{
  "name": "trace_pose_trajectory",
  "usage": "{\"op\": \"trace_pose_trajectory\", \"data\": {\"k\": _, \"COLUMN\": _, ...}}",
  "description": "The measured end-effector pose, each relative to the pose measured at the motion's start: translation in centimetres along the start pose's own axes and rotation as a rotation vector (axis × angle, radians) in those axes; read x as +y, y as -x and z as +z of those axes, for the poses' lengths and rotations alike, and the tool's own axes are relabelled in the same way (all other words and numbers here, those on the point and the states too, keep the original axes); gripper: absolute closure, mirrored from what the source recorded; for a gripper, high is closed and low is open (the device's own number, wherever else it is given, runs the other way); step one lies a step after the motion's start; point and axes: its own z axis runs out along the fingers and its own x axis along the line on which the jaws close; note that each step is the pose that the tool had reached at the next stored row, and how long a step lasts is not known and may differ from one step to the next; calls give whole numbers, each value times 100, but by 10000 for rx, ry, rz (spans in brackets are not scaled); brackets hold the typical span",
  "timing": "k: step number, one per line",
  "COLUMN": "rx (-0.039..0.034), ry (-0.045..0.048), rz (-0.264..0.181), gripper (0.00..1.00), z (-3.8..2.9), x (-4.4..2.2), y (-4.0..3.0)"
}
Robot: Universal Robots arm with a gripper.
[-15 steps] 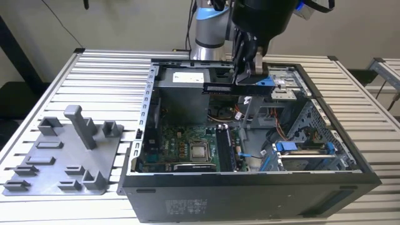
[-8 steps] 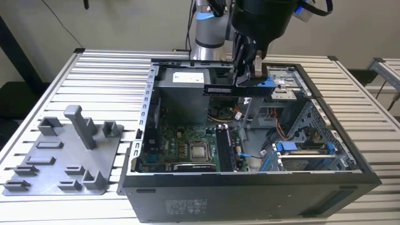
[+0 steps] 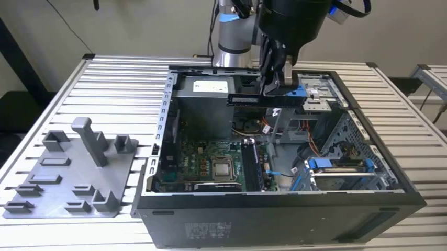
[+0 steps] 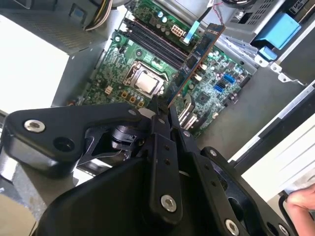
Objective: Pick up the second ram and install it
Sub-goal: 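Pick up the second ram and move it above second insertion slot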
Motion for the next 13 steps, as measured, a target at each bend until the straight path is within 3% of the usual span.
{"op": "trace_pose_trajectory", "data": {"k": 13, "rx": -12, "ry": 1, "rz": 0, "gripper": 86, "z": 49, "x": 4, "y": 335}}
